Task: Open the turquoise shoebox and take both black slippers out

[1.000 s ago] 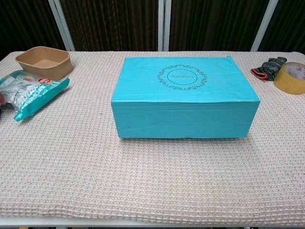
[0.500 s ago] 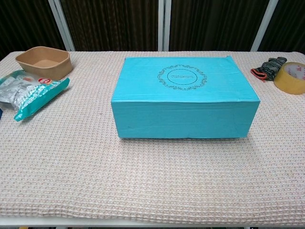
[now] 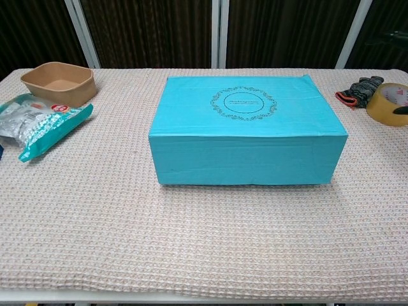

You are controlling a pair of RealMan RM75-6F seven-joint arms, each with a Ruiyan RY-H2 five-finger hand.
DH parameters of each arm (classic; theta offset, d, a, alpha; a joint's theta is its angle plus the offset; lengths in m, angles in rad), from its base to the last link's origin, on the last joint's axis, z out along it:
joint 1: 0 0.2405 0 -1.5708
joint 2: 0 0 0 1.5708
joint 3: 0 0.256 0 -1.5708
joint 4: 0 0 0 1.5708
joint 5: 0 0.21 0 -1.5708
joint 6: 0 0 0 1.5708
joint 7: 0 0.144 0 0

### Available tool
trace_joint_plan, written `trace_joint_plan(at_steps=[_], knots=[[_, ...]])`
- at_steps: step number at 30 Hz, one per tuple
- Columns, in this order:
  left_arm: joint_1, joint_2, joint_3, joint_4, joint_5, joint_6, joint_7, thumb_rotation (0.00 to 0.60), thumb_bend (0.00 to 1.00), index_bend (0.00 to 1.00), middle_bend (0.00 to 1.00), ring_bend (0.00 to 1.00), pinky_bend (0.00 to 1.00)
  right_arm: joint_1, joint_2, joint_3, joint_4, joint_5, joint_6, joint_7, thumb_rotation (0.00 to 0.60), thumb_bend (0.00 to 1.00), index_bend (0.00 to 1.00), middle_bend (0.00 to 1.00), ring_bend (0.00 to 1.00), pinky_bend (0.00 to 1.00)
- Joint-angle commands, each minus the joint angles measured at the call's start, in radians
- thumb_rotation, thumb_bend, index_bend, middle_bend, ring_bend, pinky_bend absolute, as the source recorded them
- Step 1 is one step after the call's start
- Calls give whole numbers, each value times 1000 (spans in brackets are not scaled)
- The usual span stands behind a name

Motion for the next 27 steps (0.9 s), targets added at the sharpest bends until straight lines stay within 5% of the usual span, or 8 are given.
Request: trace_joint_plan(at_steps=[1,7,17,27], knots=[[2,4,0,-4,-4,0,0,600,112,102,40,0,21,85,-120,-18,136,-65,5,91,600,20,0,17,0,0],[5,6,1,-3,-5,2,-5,600,112,102,40,0,22,127,-185,-62,179,-122,55,145,600,19,0,16,0,0],[-2,0,2,9,-6,-16,-16,600,112,102,40,0,25,117,-148,-158,46,-220,172,129,600,14,0,37,0,0],[-10,-2,3,16,-2,-30,-29,600,111,102,40,0,30,118,-208,-166,171,-202,174,70,600,52,0,129,0,0]])
